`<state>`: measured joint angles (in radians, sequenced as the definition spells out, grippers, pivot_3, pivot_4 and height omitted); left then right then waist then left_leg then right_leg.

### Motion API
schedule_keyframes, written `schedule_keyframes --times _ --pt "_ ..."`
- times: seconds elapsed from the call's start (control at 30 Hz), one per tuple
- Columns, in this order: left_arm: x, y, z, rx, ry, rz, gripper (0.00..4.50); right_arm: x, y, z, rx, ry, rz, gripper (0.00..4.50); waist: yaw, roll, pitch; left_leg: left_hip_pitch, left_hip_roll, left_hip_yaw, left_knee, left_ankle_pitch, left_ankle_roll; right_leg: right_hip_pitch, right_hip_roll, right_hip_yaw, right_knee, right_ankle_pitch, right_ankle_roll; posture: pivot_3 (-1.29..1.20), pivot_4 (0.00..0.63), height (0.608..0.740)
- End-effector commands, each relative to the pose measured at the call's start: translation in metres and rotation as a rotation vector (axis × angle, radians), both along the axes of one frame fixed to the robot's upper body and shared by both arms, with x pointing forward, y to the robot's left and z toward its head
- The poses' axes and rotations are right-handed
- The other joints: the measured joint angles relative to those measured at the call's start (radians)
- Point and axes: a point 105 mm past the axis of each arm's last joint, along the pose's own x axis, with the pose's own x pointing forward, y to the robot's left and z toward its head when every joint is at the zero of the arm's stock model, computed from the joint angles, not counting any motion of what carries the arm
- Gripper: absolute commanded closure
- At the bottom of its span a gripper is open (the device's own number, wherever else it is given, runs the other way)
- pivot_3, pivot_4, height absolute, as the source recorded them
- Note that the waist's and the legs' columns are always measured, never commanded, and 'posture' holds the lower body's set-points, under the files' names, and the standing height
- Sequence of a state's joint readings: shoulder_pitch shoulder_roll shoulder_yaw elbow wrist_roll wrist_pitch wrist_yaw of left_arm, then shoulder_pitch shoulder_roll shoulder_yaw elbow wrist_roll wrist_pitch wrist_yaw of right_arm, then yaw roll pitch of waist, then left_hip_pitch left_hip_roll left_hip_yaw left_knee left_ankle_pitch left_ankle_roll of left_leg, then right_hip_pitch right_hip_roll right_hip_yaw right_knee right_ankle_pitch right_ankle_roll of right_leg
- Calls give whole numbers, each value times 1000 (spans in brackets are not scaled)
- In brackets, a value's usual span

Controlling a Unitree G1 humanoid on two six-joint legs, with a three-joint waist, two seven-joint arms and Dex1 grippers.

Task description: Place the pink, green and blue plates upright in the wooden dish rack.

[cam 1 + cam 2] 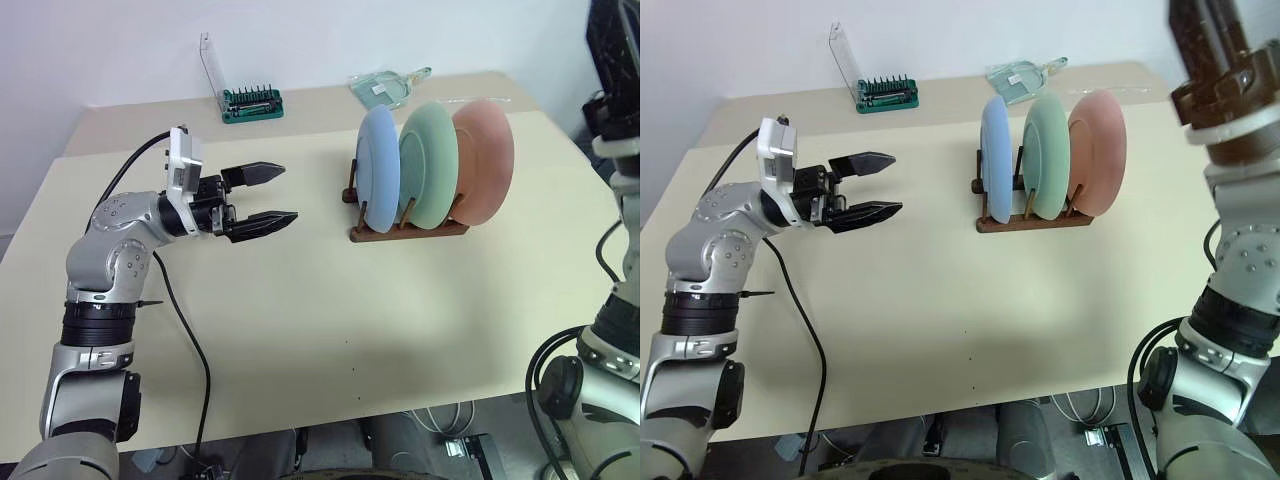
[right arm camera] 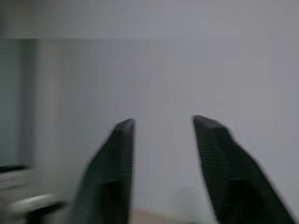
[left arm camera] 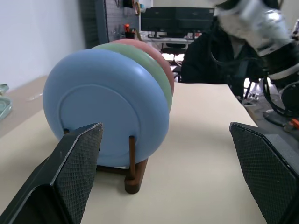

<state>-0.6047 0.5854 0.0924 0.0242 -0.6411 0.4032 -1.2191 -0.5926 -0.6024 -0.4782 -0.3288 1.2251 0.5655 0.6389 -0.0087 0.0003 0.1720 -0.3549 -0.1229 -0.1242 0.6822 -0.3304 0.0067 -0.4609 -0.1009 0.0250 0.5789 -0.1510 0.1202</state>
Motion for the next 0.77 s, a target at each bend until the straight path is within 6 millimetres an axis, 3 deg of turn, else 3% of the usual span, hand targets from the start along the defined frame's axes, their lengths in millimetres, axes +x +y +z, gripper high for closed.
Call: schedule_keyframes --times 0.03,0.07,0.1,0.23,0.4,0.57,0.67,0.77 --pt "-7 1 2 3 -38 -2 0 -14 20 -27 -150 100 155 736 3 0 0 0 0 0 1 0 0 0 0 0 0 0 0 0 150 740" --pt "-9 2 0 4 -33 -1 0 -18 25 -37 -197 127 194 212 4 0 0 0 -1 0 1 0 1 0 0 0 0 0 0 0 150 740" --pt "-11 4 -5 18 -34 4 0 -25 34 -50 -291 147 237 39 4 0 0 0 -1 1 1 0 1 0 -1 0 0 0 0 0 150 740" --pt "-17 5 -13 30 -34 17 0 -53 41 -83 -526 278 408 39 4 0 1 -1 0 1 1 0 1 -2 0 0 0 0 0 0 150 740" --pt "-18 1 -12 37 -3 -2 0 -50 24 -82 -588 258 322 39 11 -1 1 1 0 2 1 -3 5 0 0 0 0 0 0 0 150 740" --pt "-25 9 -21 68 17 -33 0 -43 33 -95 -620 218 244 39 19 -1 1 1 0 3 1 -1 1 -1 0 0 1 0 0 0 150 740" --pt "-35 11 -21 50 60 -61 0 -29 34 -95 -635 104 110 39 20 -1 1 0 0 3 1 0 1 -1 0 0 1 0 0 0 150 740" --pt "-38 11 -25 61 62 -48 0 -28 34 -95 -633 100 143 39 21 -1 1 0 0 3 1 0 1 -1 -1 0 1 0 0 0 150 740"
